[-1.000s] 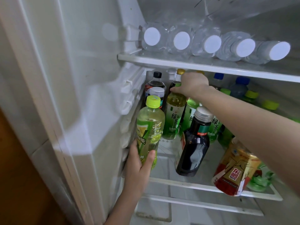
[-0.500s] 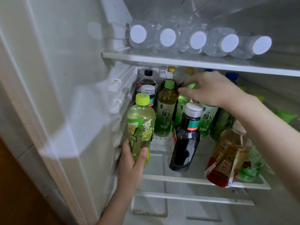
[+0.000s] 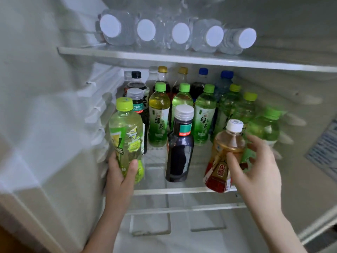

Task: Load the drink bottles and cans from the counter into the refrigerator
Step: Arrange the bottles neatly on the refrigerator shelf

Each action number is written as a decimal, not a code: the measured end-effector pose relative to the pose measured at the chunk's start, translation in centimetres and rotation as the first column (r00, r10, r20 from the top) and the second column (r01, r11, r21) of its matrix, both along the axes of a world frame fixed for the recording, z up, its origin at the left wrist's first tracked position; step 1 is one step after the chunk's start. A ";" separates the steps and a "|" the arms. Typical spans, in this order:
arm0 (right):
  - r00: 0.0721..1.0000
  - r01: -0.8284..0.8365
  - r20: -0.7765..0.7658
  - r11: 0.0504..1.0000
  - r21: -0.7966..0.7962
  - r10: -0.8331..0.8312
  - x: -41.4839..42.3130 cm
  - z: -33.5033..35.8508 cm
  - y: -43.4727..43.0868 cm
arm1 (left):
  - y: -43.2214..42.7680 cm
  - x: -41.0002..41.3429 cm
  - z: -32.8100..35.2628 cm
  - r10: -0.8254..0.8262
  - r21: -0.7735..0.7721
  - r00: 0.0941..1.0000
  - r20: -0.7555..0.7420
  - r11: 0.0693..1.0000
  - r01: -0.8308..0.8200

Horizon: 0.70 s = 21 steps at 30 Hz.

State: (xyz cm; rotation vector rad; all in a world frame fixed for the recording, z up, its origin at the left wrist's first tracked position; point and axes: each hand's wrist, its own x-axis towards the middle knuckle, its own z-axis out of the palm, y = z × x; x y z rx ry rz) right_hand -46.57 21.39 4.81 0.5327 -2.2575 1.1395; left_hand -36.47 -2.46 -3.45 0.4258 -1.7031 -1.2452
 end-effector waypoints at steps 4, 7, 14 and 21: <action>0.998 0.010 0.056 0.998 -0.067 -0.007 0.5 -2.8 1.1 | 0.0 0.1 0.0 -0.004 0.009 1.000 0.020 1.000 0.004; 0.997 0.053 0.061 0.988 -0.146 -0.045 -0.4 -2.8 2.0 | 0.1 0.2 0.1 -0.003 0.011 1.000 0.023 1.000 0.002; 0.992 0.119 -0.019 0.972 -0.204 -0.125 -2.2 -0.8 2.7 | 0.3 0.2 0.0 0.004 0.015 0.999 0.032 1.000 -0.005; 0.984 0.135 0.131 0.981 -0.136 -0.118 -4.9 1.9 2.6 | 0.1 0.3 -0.1 0.023 0.007 0.998 0.059 1.000 -0.024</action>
